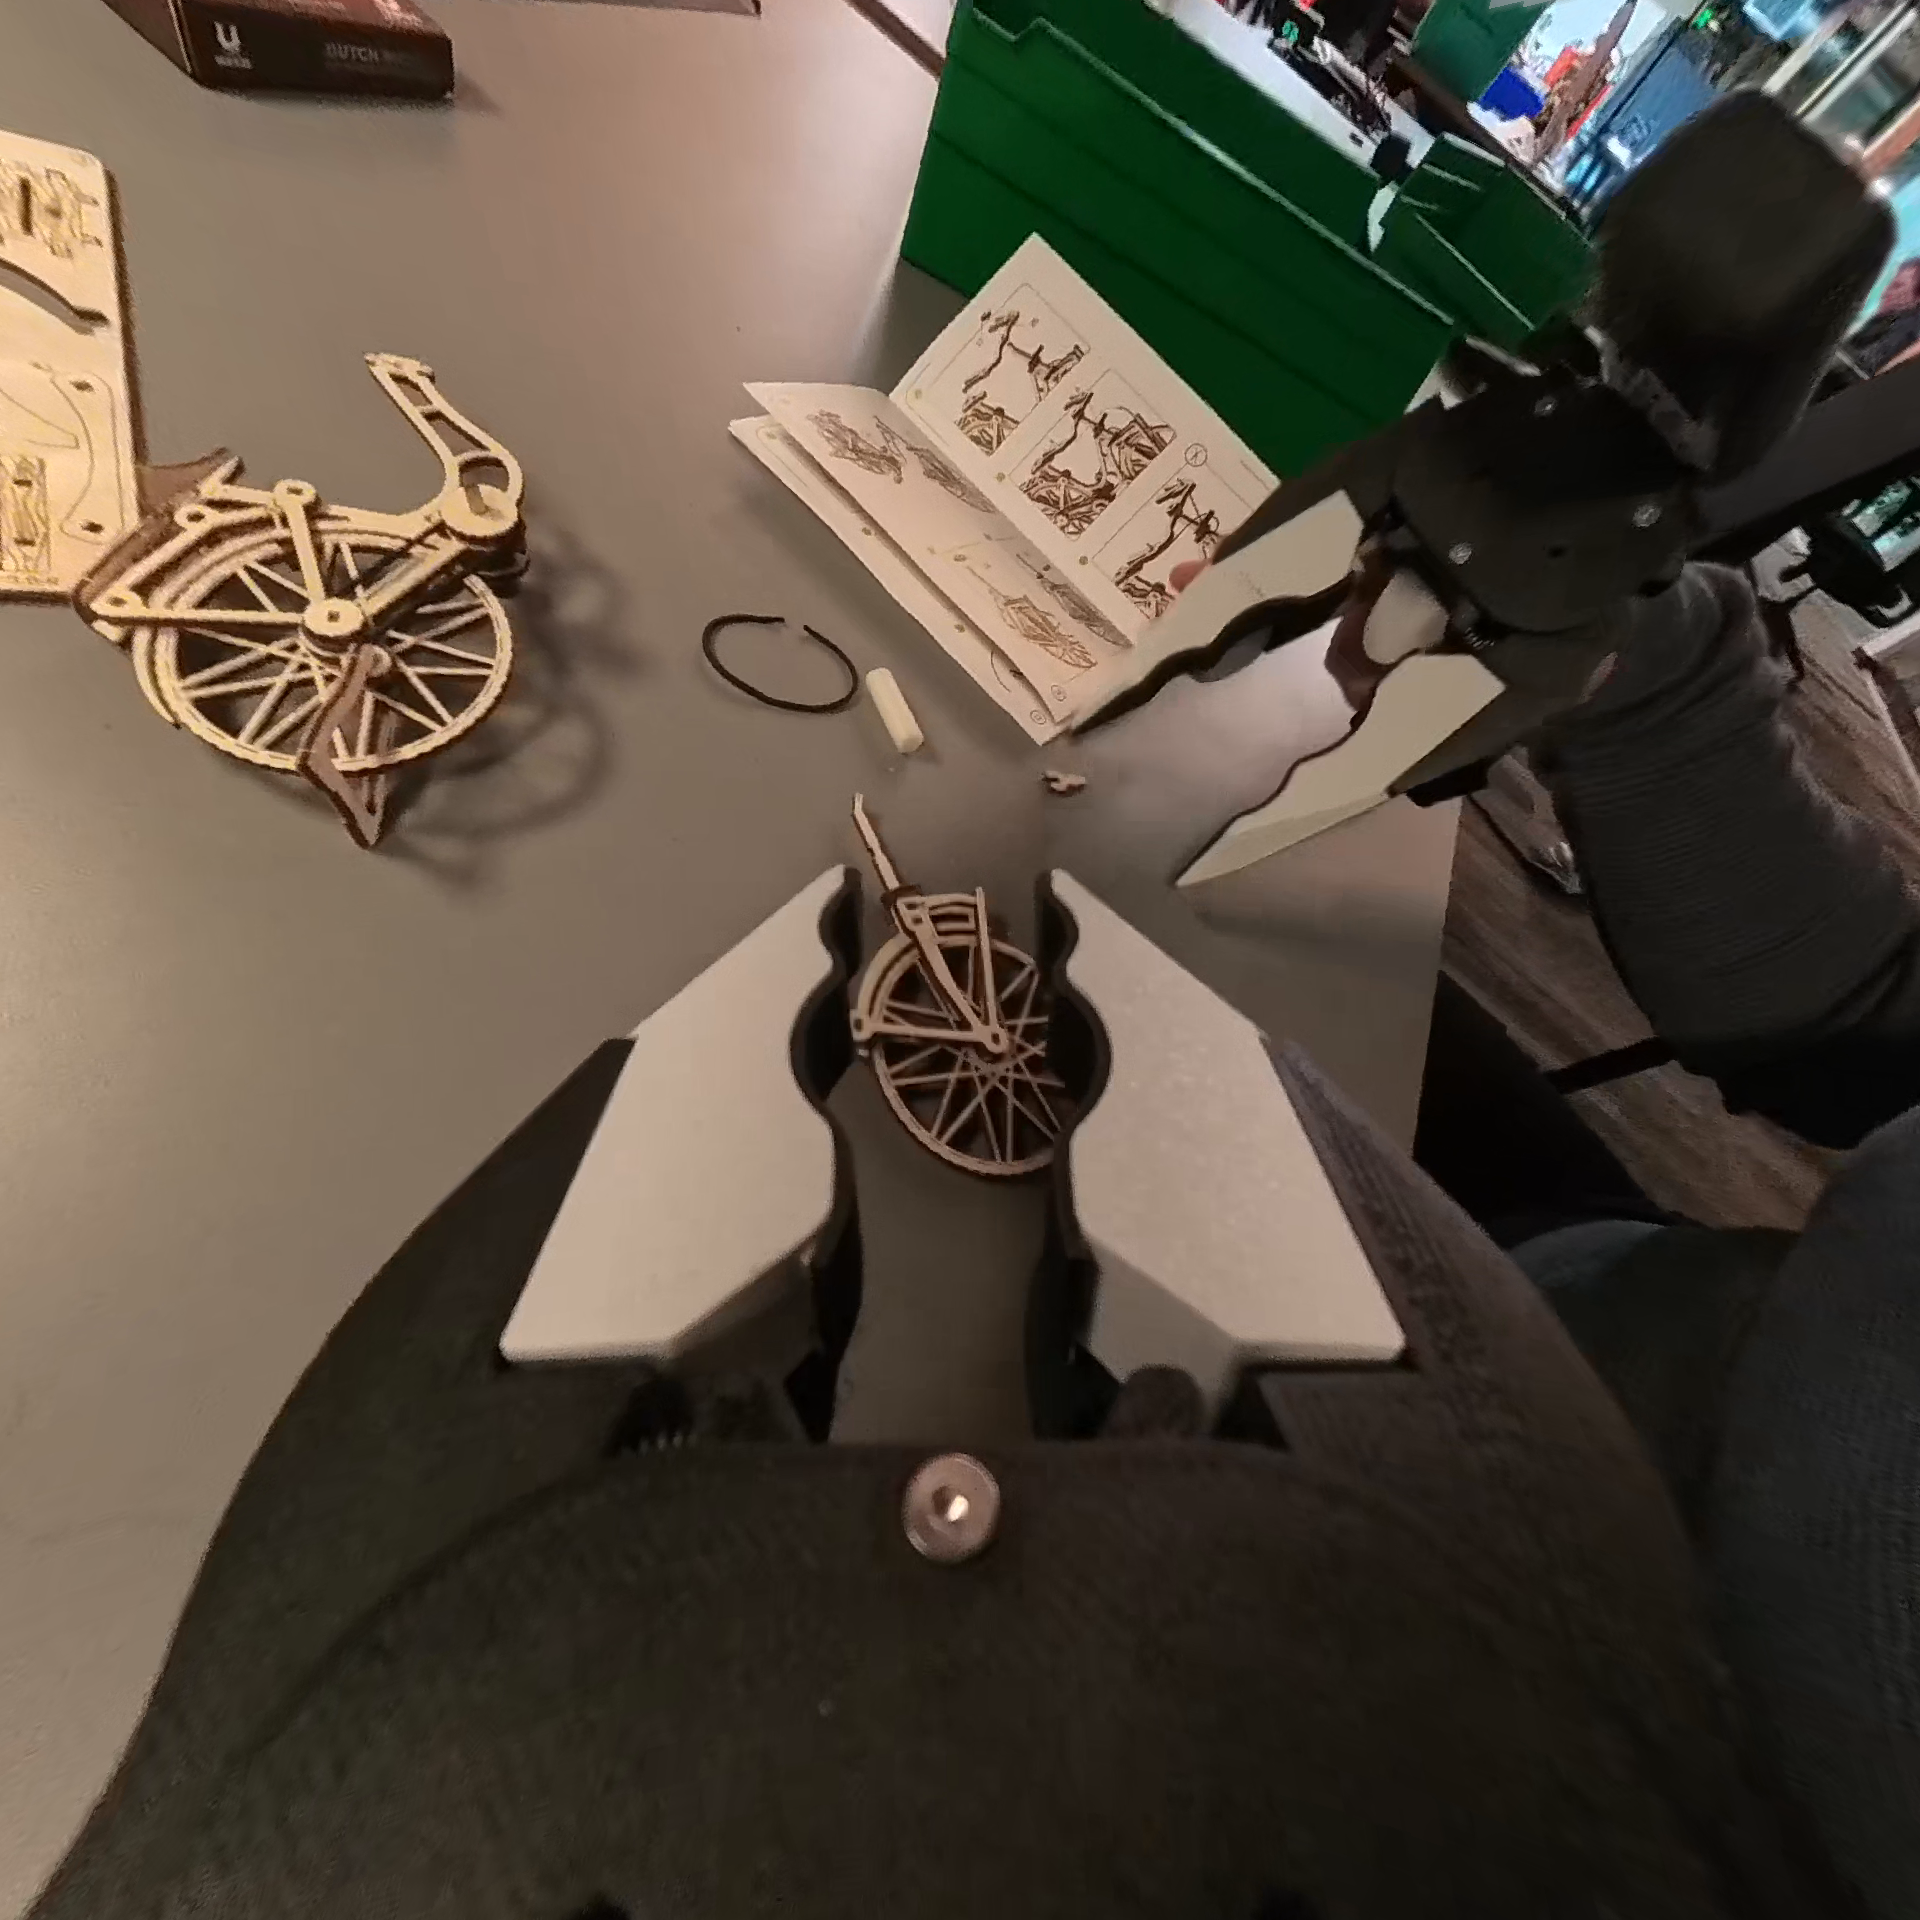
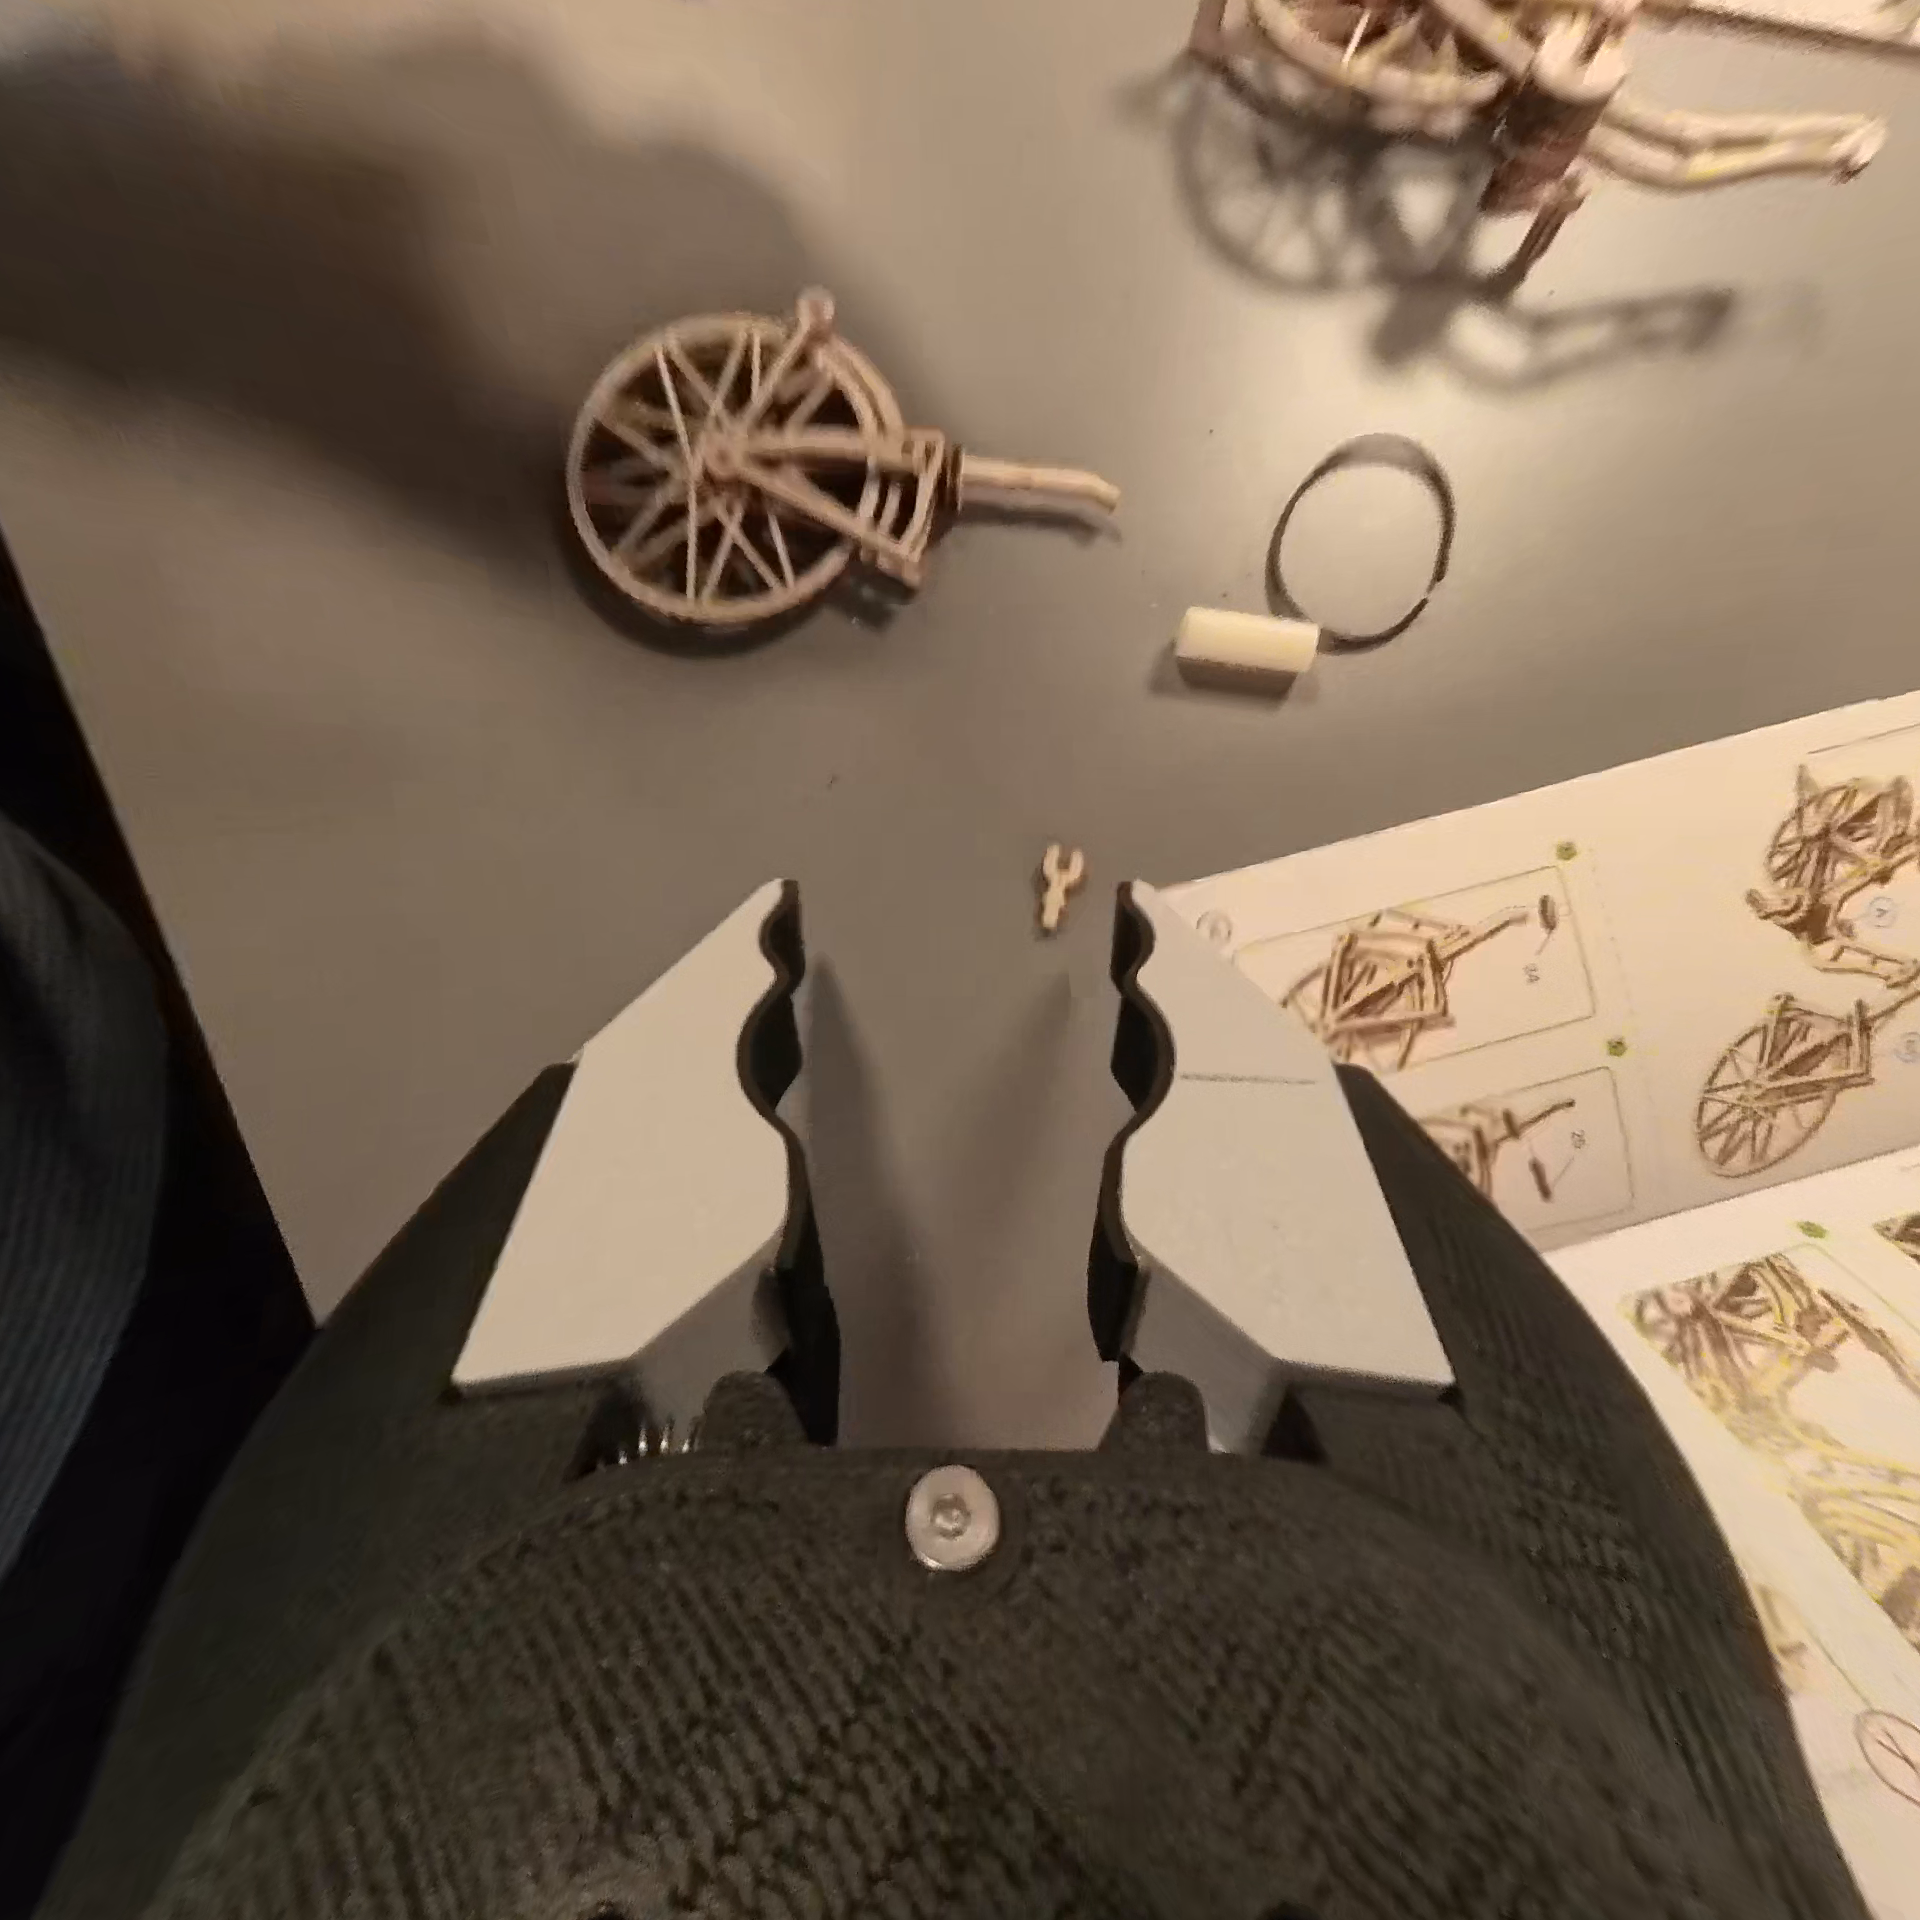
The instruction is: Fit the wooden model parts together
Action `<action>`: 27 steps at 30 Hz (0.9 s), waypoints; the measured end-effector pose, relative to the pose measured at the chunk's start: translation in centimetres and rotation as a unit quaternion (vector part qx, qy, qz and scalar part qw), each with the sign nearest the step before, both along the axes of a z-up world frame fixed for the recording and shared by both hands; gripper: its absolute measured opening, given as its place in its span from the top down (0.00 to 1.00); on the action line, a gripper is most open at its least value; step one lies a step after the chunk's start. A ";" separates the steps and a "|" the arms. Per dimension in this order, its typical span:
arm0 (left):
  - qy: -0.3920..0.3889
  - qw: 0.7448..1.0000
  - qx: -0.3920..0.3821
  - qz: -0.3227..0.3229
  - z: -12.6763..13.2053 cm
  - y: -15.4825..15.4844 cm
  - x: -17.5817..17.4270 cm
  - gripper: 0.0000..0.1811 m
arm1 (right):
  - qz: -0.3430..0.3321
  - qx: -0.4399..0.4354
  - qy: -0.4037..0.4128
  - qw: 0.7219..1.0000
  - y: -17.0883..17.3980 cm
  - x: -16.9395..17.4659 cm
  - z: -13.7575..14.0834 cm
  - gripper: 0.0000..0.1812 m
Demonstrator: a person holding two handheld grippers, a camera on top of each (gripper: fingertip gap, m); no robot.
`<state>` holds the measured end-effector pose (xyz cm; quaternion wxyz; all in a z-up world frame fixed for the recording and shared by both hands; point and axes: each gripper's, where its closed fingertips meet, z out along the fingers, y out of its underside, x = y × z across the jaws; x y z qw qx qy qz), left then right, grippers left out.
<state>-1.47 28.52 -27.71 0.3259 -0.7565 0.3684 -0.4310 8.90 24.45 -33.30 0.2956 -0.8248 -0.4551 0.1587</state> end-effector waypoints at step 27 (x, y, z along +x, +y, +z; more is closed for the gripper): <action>-0.059 0.998 0.007 0.032 1.4 0.2 -0.5 0.83 | -0.049 -0.021 0.037 0.998 3.9 -7.4 -0.5 0.98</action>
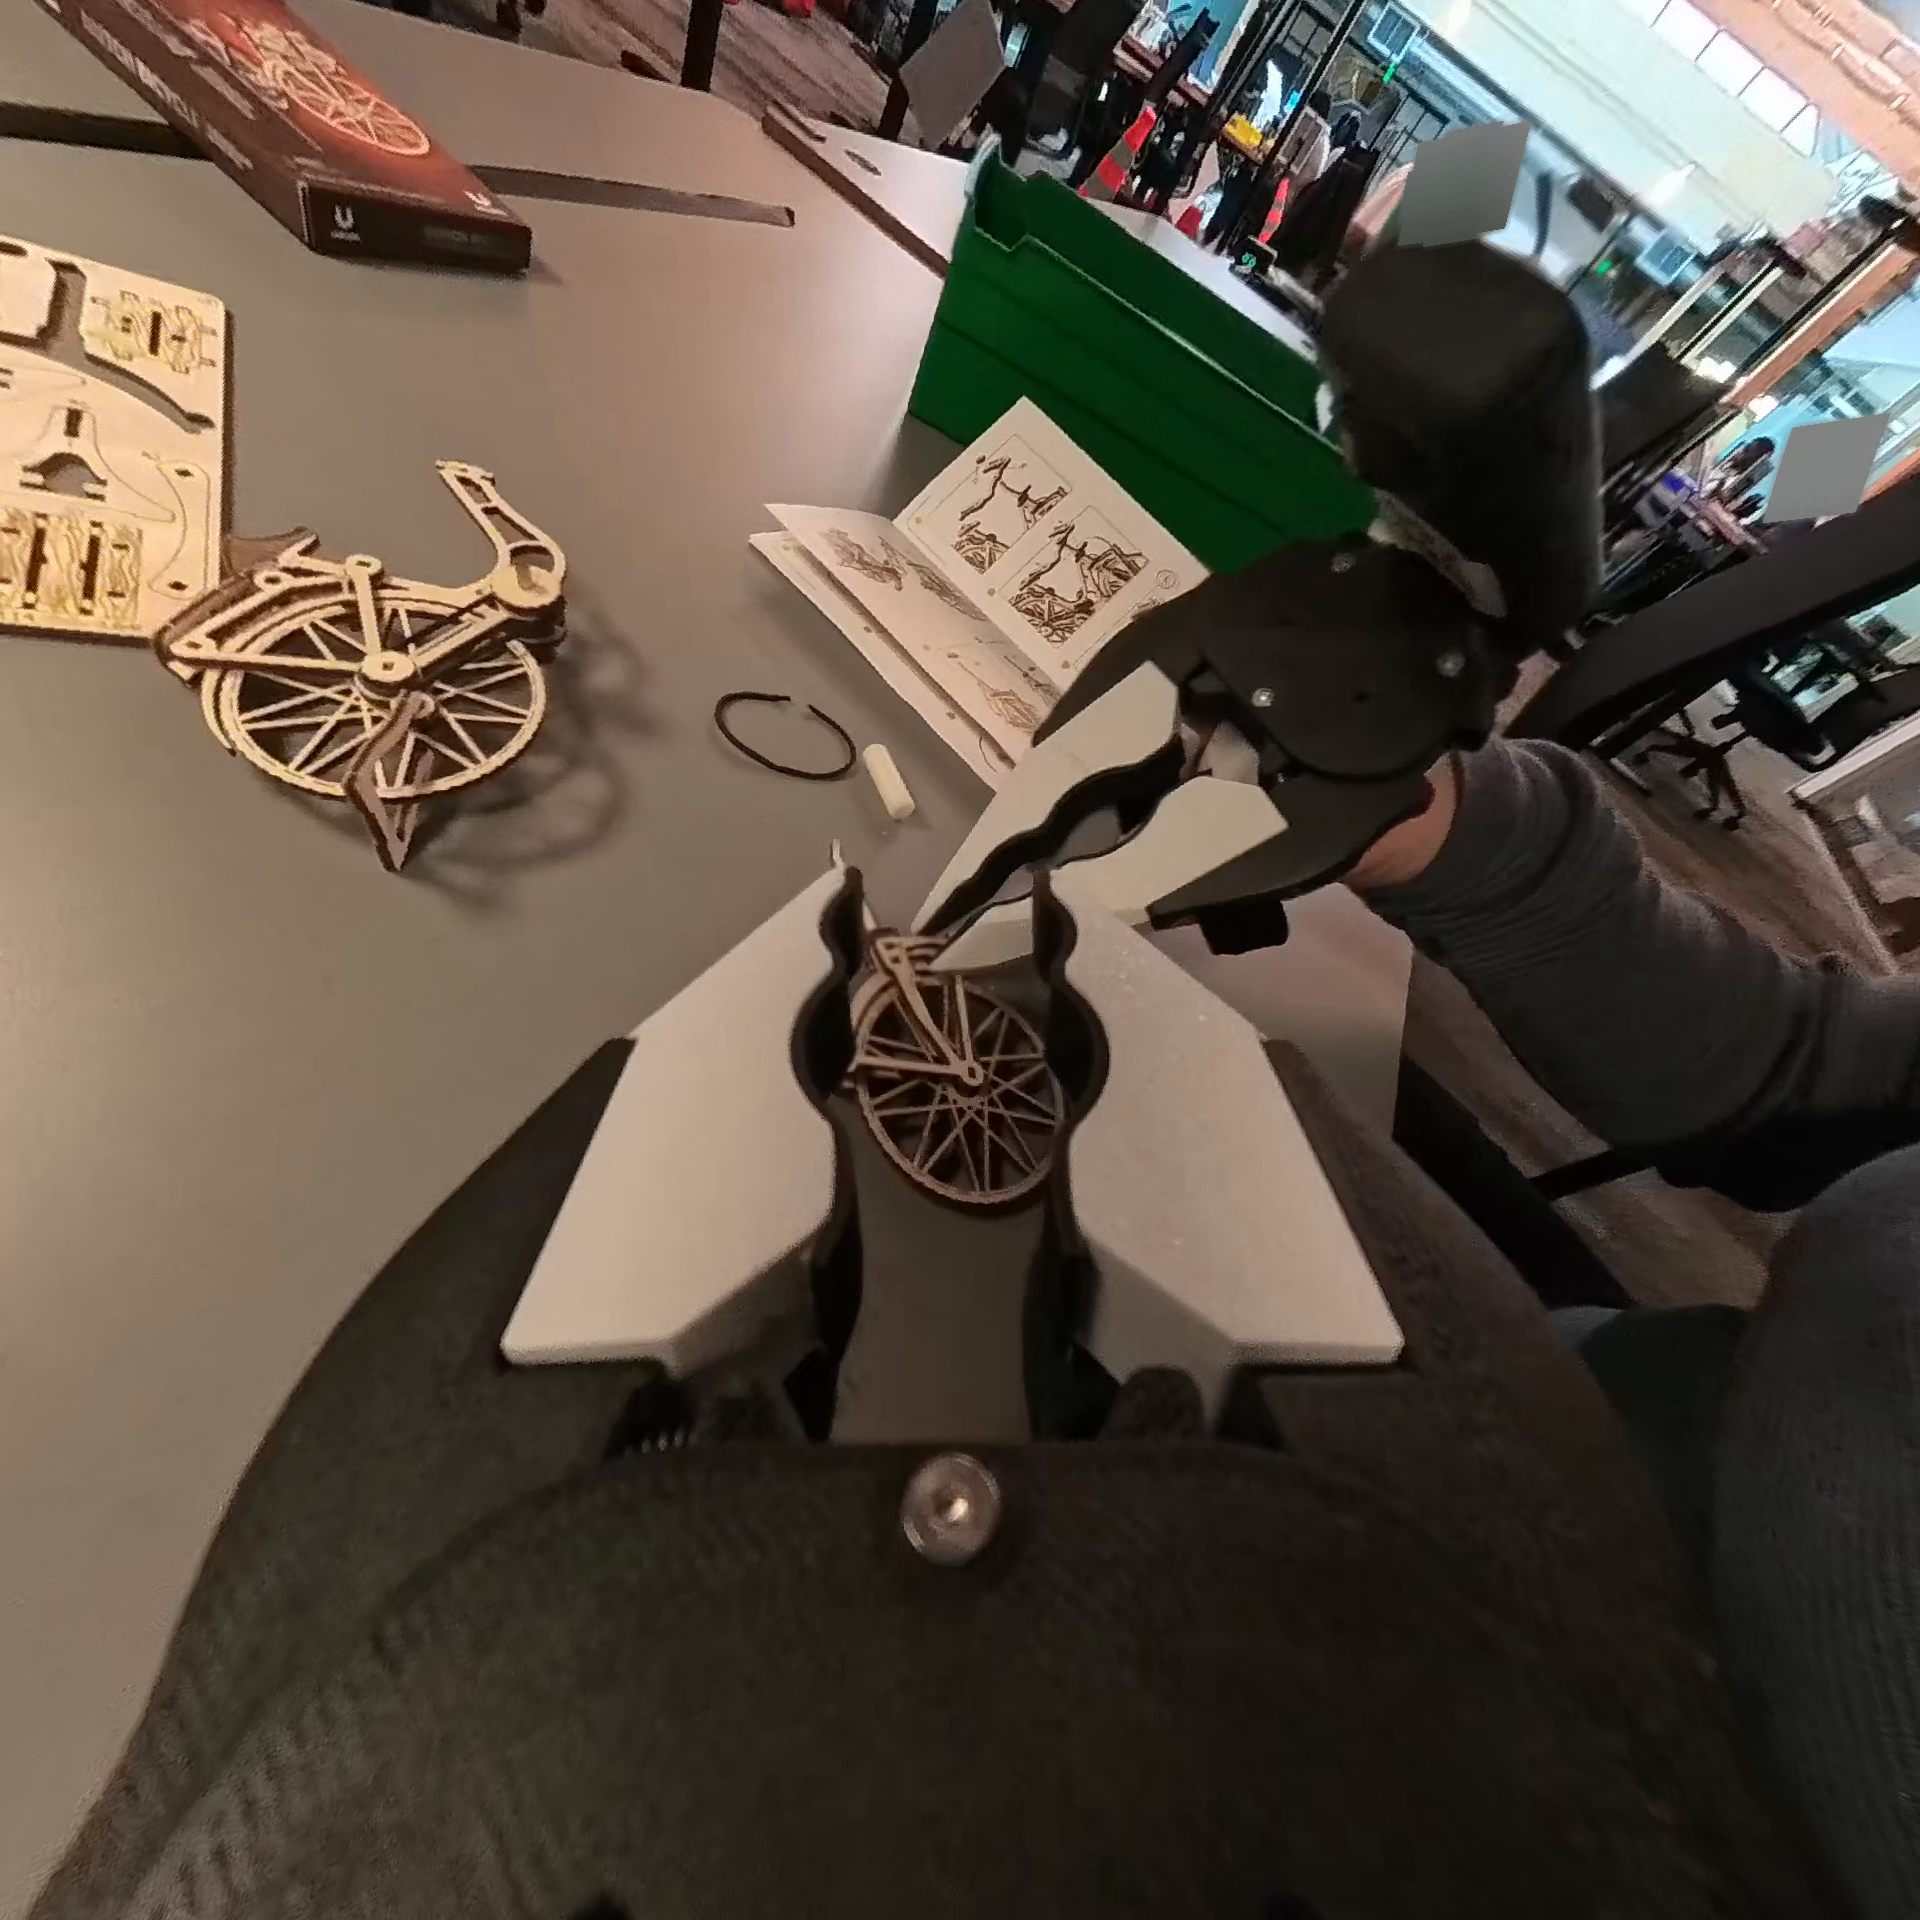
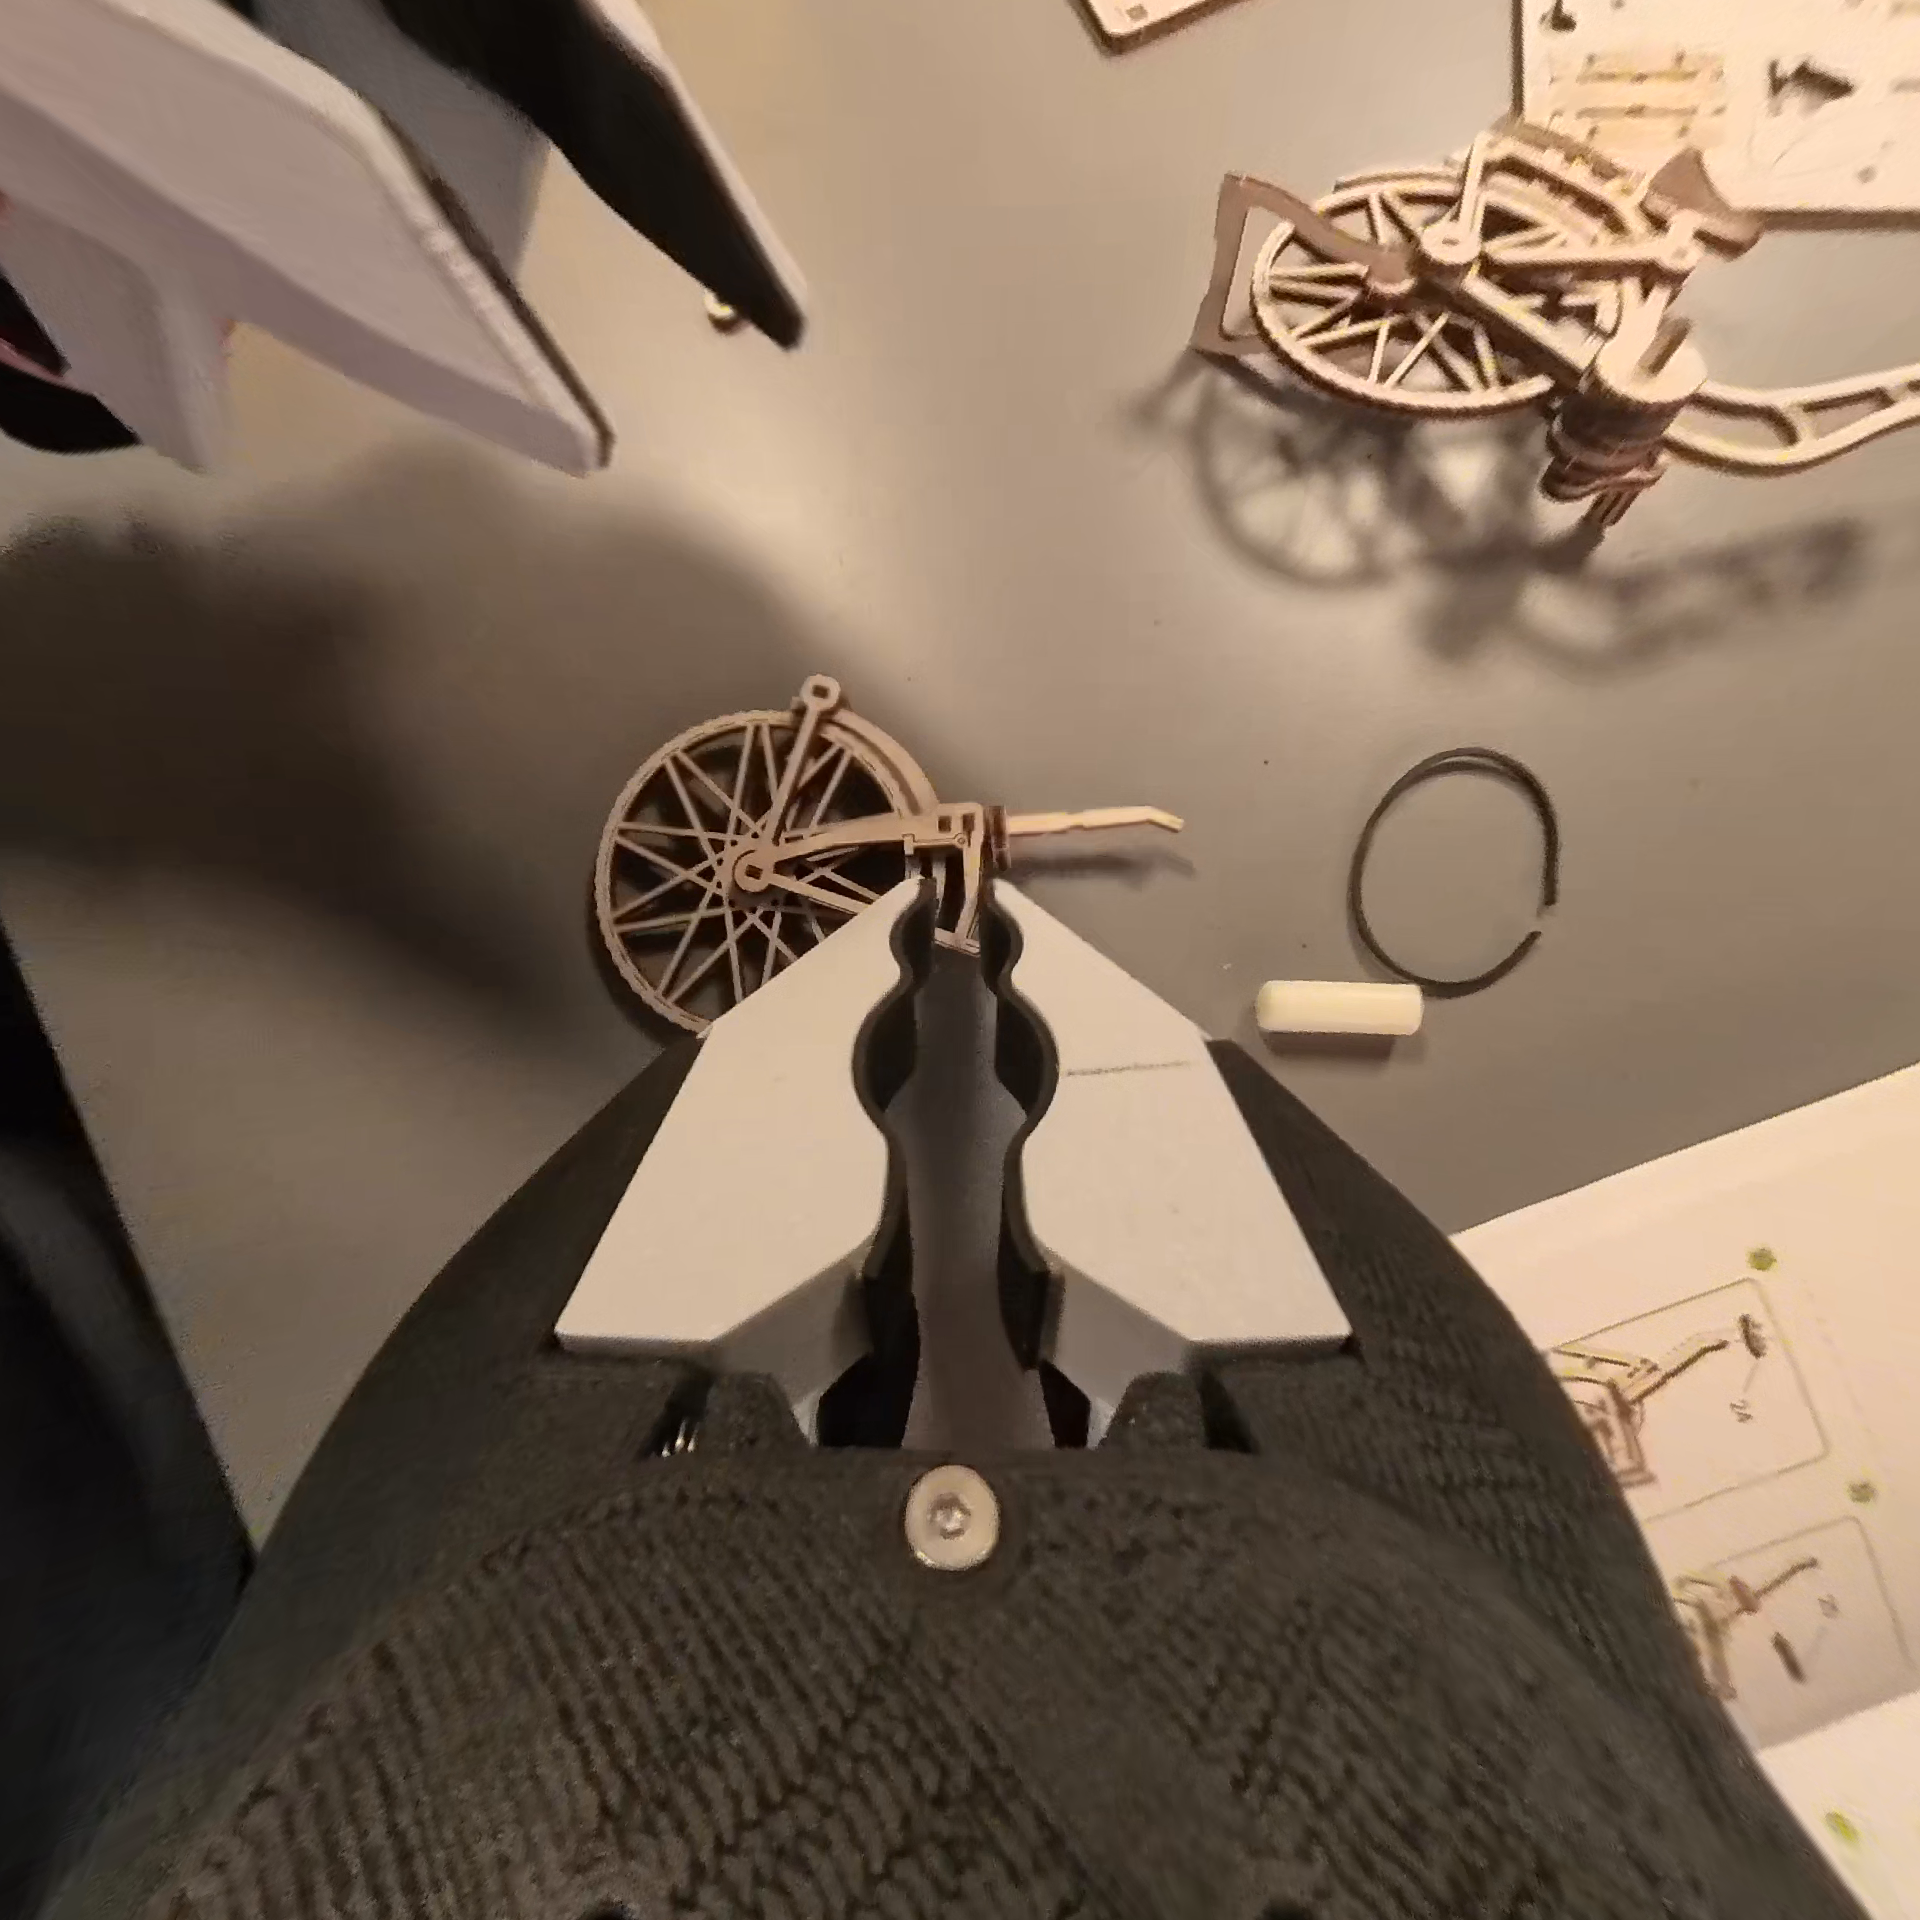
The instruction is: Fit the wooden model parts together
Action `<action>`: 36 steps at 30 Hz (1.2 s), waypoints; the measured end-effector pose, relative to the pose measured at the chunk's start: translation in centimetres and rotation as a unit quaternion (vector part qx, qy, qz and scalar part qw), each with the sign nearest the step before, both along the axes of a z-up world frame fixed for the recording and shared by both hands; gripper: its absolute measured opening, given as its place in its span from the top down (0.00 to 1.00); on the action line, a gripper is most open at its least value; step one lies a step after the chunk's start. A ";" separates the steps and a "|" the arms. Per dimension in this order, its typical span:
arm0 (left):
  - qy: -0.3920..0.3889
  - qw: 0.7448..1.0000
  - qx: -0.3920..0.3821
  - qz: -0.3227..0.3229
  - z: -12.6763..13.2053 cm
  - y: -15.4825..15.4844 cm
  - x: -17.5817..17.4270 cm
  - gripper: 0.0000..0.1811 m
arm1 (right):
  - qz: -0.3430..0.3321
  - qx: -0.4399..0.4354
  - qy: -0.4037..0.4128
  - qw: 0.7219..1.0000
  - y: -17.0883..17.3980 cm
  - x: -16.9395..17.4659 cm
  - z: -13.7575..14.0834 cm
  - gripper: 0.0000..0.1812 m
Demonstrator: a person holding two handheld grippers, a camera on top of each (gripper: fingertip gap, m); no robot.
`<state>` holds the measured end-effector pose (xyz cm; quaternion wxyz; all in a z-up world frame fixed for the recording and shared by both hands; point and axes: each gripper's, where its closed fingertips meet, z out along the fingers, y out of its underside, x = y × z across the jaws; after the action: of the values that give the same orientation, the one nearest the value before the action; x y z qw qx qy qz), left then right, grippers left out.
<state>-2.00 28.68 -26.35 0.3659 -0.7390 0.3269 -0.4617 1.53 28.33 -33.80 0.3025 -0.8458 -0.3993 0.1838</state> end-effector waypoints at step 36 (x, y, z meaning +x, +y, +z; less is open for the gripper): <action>-0.059 0.993 -0.035 -0.091 -0.5 -2.1 4.3 0.94 | 0.033 0.329 0.063 0.942 -1.6 1.3 8.4 0.90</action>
<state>2.35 26.60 -26.81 0.3145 -0.6900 0.3546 -0.5471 2.82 26.70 -25.37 0.5822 -0.6718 -0.4456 0.1053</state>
